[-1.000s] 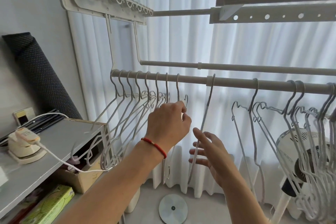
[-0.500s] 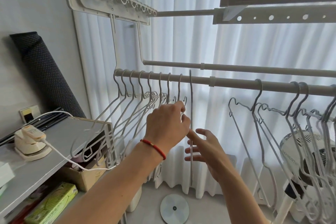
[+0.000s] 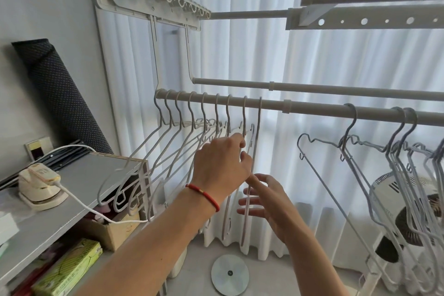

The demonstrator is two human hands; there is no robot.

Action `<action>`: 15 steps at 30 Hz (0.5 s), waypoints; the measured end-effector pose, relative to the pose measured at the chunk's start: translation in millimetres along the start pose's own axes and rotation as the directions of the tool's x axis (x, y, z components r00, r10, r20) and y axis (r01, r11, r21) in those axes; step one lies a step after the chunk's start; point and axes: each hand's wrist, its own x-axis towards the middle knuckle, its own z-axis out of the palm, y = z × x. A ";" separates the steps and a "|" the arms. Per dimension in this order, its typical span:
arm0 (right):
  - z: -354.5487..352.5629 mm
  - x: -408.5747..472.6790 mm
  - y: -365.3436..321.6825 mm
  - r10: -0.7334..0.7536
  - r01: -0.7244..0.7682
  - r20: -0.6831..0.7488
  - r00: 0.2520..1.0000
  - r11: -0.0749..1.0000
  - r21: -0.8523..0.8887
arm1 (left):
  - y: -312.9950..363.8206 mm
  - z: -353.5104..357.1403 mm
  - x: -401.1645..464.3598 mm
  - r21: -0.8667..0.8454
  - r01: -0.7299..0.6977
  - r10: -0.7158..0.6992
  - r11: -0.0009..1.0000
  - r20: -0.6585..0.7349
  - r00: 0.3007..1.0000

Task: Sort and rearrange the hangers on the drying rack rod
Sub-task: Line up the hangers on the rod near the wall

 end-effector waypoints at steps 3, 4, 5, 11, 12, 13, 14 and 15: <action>1.2 0.5 -0.4 0.011 -0.011 0.005 1.000 1.000 0.001 | -1.1 1.2 -0.3 -0.008 -0.007 0.007 1.000 -0.001 1.000; 1.8 0.4 -0.7 0.013 -0.013 0.009 1.000 1.000 0.001 | -1.5 1.5 -0.4 -0.011 -0.007 0.007 1.000 -0.001 1.000; 2.4 0.3 -1.1 0.015 -0.015 0.009 1.000 1.000 -0.001 | -2.1 1.8 -0.5 -0.013 -0.006 0.006 1.000 0.000 1.000; 3.8 -0.5 -1.4 0.028 -0.028 0.003 1.000 1.000 0.001 | -4.0 1.3 0.1 -0.004 0.001 -0.001 1.000 -0.004 1.000; 3.7 -0.5 -1.2 0.028 -0.028 0.004 1.000 1.000 0.002 | -3.5 1.3 0.1 -0.005 0.002 -0.002 1.000 -0.003 1.000; 3.7 -0.8 -1.4 0.025 -0.025 0.005 1.000 1.000 0.002 | -2.8 1.3 0.2 -0.004 0.003 -0.003 1.000 -0.002 1.000; 3.5 -1.9 -2.4 0.022 -0.022 0.008 1.000 1.000 -0.002 | -2.2 1.6 0.4 -0.001 0.003 -0.003 1.000 -0.002 1.000; 3.0 -2.9 -3.3 0.022 -0.021 0.012 1.000 1.000 -0.018 | -1.7 2.1 0.5 -0.001 0.001 -0.001 1.000 -0.005 1.000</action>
